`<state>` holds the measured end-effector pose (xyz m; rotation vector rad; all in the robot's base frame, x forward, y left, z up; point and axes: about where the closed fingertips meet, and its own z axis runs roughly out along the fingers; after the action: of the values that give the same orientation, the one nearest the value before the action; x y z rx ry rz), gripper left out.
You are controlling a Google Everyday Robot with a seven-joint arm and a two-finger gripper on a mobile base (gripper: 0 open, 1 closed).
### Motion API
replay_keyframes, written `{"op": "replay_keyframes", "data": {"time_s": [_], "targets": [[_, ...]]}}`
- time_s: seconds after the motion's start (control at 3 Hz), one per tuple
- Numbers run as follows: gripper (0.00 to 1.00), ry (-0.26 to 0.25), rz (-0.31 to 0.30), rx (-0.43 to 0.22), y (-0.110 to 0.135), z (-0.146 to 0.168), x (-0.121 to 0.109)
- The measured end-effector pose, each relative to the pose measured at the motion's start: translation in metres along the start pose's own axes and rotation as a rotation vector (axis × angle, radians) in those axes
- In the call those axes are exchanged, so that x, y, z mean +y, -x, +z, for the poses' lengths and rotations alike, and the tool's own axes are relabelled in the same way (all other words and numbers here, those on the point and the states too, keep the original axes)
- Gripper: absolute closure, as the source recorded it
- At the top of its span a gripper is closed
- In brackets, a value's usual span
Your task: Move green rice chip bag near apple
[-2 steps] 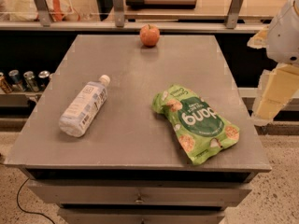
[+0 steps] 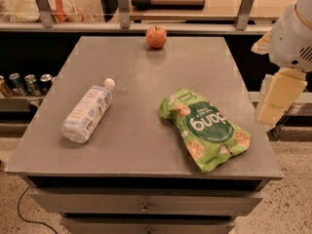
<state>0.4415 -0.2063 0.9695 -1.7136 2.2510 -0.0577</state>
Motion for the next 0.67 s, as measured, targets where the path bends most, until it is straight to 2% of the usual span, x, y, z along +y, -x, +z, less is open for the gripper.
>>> {"op": "replay_keyframes", "data": {"time_s": [0.33, 0.67], "targets": [[0.0, 0.085, 0.065, -0.015, 0.019, 0.034, 0.005], [0.0, 0.146, 0.161, -0.009, 0.038, 0.072, 0.009]]}}
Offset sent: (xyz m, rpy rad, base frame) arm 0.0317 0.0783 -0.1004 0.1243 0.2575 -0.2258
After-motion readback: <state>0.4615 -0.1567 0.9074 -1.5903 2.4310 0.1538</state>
